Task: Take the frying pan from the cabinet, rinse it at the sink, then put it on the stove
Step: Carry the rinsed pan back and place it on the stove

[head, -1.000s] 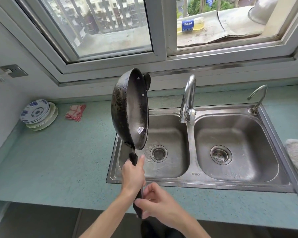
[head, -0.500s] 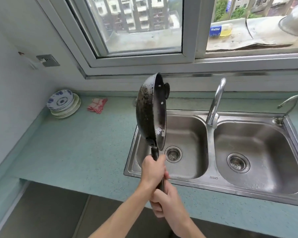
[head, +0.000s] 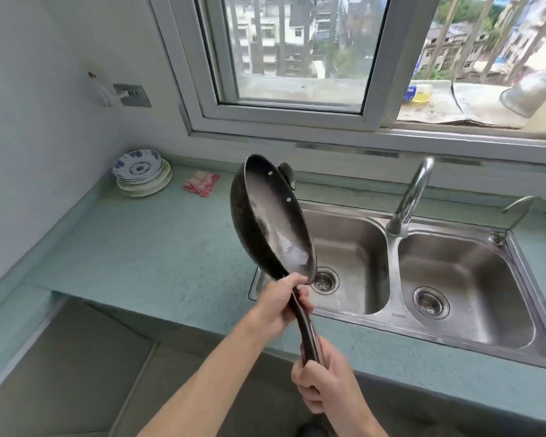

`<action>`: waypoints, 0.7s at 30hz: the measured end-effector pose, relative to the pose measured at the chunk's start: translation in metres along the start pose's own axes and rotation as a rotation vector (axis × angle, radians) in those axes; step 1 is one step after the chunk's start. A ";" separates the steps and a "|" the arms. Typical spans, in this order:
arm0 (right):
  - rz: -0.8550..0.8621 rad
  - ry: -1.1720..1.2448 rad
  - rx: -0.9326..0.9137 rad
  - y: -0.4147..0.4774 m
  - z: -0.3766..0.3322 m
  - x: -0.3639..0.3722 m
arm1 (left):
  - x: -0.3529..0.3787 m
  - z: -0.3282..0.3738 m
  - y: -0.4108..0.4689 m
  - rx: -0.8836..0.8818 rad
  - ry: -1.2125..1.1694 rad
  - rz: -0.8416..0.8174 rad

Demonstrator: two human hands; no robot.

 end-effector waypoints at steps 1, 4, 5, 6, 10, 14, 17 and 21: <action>-0.024 -0.032 0.002 -0.004 0.005 0.008 | -0.007 -0.001 -0.007 0.037 0.022 -0.003; -0.112 -0.104 0.008 -0.019 0.014 0.034 | -0.033 -0.003 -0.032 0.156 0.086 -0.026; -0.154 -0.105 0.024 -0.023 0.012 0.045 | -0.041 -0.001 -0.043 0.194 0.095 -0.044; -0.204 -0.071 0.066 -0.024 0.012 0.054 | -0.049 0.002 -0.052 0.224 0.099 -0.056; -0.210 0.125 0.270 -0.015 0.015 0.093 | -0.079 0.007 -0.083 0.271 0.089 -0.015; -0.132 0.049 0.194 -0.005 0.038 0.126 | -0.112 0.001 -0.109 0.204 -0.001 -0.053; -0.156 -0.055 0.181 -0.013 0.058 0.141 | -0.159 -0.011 -0.130 0.111 0.160 -0.024; -0.215 -0.227 0.159 -0.028 0.071 0.159 | -0.240 -0.011 -0.174 0.300 0.127 0.187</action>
Point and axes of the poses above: each hand's wrist, its own y-axis towards the middle knuckle, its own x-axis out of the palm, z = x × y, the point moved 7 cm from there along y, towards the middle knuckle, and after that the axes turned 4 degrees about -z, right-handed, at the moved point
